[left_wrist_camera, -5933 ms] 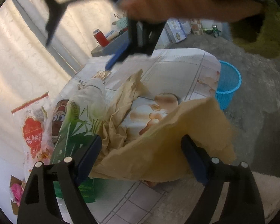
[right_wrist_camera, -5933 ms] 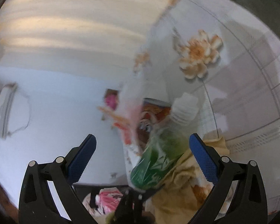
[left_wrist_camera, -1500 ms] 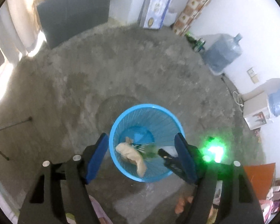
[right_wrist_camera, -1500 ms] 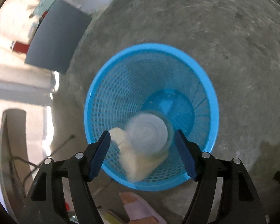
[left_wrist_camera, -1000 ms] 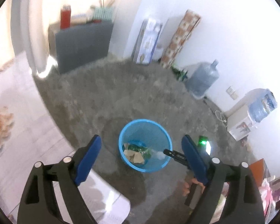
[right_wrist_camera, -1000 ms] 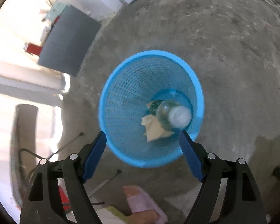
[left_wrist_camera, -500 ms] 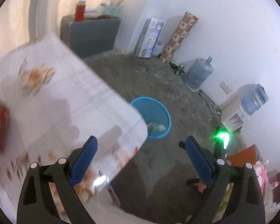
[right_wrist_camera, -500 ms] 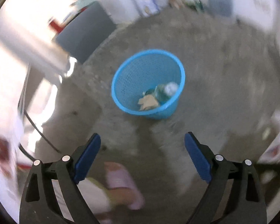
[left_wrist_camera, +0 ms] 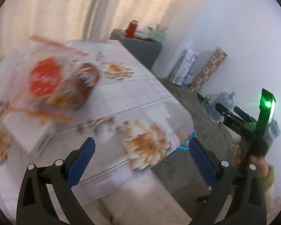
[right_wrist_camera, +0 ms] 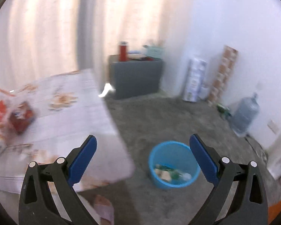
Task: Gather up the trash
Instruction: 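Move both tools back over the table toward the remaining trash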
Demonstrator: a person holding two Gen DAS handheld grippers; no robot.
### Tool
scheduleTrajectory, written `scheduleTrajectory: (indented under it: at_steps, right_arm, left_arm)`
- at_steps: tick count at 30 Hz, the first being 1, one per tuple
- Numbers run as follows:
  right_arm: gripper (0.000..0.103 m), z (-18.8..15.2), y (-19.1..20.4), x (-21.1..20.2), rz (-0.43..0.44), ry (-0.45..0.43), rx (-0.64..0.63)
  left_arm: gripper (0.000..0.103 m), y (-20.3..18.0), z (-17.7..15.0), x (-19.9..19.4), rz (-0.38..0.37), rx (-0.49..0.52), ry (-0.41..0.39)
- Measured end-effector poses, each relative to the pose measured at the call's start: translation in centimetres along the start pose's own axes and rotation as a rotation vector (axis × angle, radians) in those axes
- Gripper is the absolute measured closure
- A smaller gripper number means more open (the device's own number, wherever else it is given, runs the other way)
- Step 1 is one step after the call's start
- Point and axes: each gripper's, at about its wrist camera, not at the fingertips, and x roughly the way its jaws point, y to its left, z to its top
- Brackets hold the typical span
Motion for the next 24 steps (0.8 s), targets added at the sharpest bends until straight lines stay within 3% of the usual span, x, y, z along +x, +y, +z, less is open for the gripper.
scheduleTrajectory:
  at_steps: [4,7,9,13,18,24]
  right_arm:
    - [0.008,1.0,5.0,0.0,0.088,-0.016,-0.098]
    - [0.008,1.5,8.0,-0.4,0.22,-0.01,-0.108]
    - [0.008,1.8,9.9,-0.1,0.355,0.016,-0.109]
    - [0.008,2.8,13.5,1.5,0.561,0.128,-0.072]
    - [0.008,3.1,18.1,2.2,0.635,0.231,-0.011]
    - [0.008,2.3,20.3,2.4,0.634,0.271,-0.006]
  left_arm:
    - [0.005,3.2,-1.3,-2.3,0.03,-0.06,-0.042]
    - [0.005,5.5,-1.8,-4.2,0.028,-0.089,-0.094]
    - [0.005,6.6,-1.6,-5.3,0.05,-0.086,-0.134]
    - [0.005,8.7,-0.5,-6.9,0.073,-0.06,-0.229]
    - [0.005,9.8,2.1,-6.7,0.254,0.041,-0.303]
    - [0.005,11.5,5.8,-3.9,0.211,0.078,-0.259]
